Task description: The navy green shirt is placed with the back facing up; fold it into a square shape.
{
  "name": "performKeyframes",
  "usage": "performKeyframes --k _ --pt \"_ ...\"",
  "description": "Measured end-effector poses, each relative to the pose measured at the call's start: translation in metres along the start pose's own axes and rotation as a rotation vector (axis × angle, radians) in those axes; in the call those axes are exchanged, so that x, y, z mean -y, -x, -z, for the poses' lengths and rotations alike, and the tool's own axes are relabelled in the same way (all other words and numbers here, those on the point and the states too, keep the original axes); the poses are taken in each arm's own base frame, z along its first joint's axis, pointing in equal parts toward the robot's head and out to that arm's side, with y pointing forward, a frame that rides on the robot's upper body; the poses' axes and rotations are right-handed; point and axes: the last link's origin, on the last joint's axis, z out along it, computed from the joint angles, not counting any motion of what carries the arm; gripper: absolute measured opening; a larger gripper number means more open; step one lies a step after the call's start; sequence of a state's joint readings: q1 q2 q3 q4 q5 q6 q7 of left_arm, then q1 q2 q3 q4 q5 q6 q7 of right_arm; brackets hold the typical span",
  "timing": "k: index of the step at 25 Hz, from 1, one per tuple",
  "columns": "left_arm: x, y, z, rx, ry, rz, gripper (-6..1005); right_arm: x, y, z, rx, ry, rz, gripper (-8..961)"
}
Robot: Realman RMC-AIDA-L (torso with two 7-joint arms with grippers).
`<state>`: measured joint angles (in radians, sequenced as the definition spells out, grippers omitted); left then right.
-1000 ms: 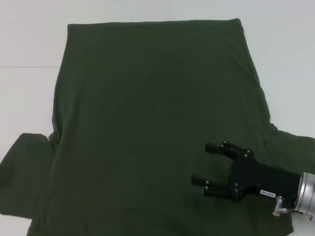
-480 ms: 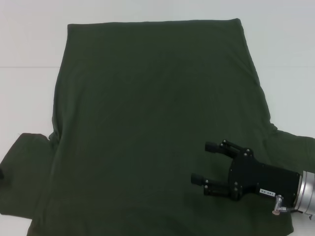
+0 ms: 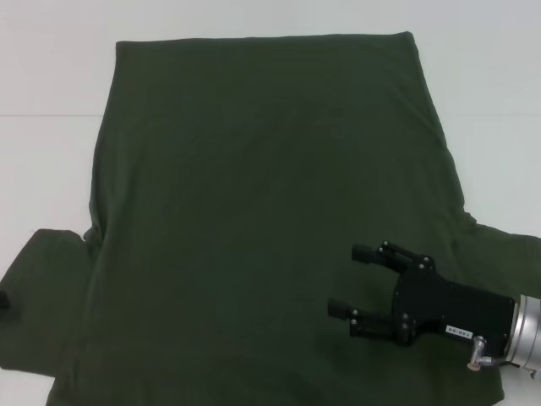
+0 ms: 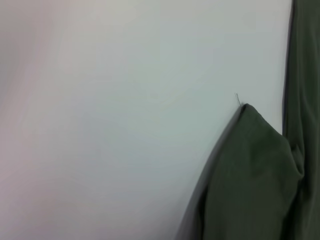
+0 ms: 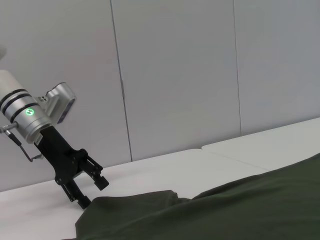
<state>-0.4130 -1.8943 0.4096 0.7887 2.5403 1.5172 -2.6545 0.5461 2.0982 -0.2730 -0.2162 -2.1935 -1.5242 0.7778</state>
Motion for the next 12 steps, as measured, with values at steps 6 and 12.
performKeyframes --k 6,12 --pt "0.0005 -0.0009 -0.0002 -0.007 -0.003 0.0 902 -0.0005 -0.0002 0.0003 0.001 0.001 -0.001 944" --pt "-0.0027 -0.0003 -0.0065 -0.001 0.002 -0.007 902 -0.0008 0.0001 0.0003 0.004 0.003 -0.001 944"
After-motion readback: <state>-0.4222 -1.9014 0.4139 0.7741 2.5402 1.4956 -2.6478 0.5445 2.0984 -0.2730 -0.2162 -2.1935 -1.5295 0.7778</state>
